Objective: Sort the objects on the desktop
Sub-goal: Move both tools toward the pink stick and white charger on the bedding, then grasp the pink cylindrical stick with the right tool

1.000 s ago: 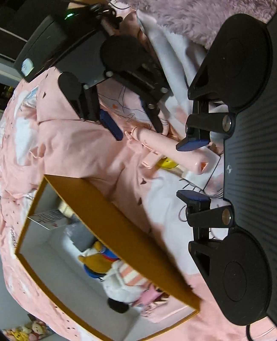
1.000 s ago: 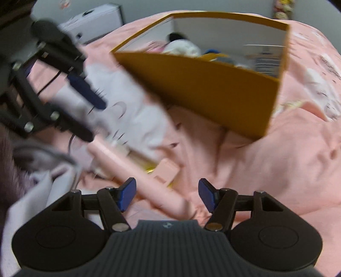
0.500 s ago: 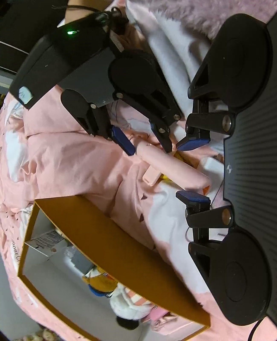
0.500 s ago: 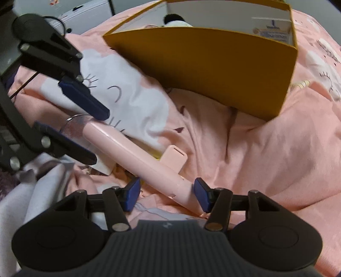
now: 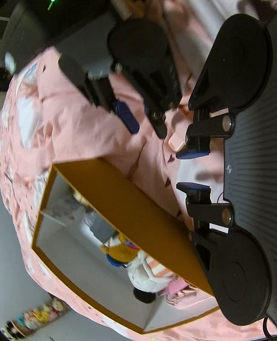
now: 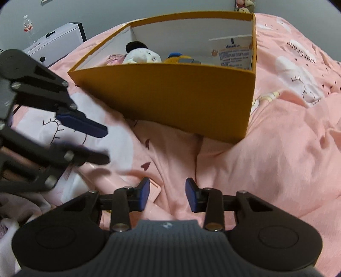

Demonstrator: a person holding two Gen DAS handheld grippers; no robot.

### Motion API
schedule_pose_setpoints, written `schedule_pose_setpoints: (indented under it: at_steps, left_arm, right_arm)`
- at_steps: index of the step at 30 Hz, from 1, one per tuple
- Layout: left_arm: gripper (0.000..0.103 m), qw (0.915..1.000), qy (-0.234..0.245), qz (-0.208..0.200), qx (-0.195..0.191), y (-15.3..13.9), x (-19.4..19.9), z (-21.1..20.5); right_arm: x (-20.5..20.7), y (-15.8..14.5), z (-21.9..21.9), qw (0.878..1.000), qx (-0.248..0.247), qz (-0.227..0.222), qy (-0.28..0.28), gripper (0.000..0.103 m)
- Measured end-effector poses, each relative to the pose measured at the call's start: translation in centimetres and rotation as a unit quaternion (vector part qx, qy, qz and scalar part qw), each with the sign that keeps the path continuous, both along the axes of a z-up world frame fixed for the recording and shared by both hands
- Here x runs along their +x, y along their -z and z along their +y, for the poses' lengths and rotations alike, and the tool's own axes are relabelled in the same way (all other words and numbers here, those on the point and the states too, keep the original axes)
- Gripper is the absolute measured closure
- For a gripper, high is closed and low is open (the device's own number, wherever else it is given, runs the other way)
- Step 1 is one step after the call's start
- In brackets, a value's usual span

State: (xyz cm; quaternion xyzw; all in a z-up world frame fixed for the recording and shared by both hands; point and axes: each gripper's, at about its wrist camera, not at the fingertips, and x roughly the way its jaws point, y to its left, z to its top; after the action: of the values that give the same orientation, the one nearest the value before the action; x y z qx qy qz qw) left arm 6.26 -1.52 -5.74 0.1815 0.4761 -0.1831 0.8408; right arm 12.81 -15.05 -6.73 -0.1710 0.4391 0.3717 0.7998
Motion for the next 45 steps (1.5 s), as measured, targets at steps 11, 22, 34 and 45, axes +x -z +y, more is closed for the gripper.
schedule_pose_setpoints:
  at_steps: [11, 22, 34, 45]
  left_arm:
    - [0.079, 0.9986, 0.013, 0.007, -0.050, -1.9, -0.6, 1.4]
    - [0.053, 0.9937, 0.111, 0.006, -0.011, -1.1, -3.2, -0.9]
    - [0.065, 0.9963, 0.069, -0.008, 0.052, 1.0, -2.8, -0.6]
    - [0.085, 0.9989, 0.031, -0.010, 0.034, 1.0, -1.3, 0.4]
  right_arm:
    - [-1.2, -1.1, -1.8, 0.999, 0.012, 0.016, -0.030, 0.063]
    - [-2.2, 1.5, -0.1, 0.996, -0.052, 0.015, -0.066, 0.050]
    - [-1.3, 0.7, 0.1, 0.999, -0.006, 0.025, -0.048, 0.051]
    - [-2.5, -0.9, -0.2, 0.998, 0.006, 0.004, -0.057, 0.058]
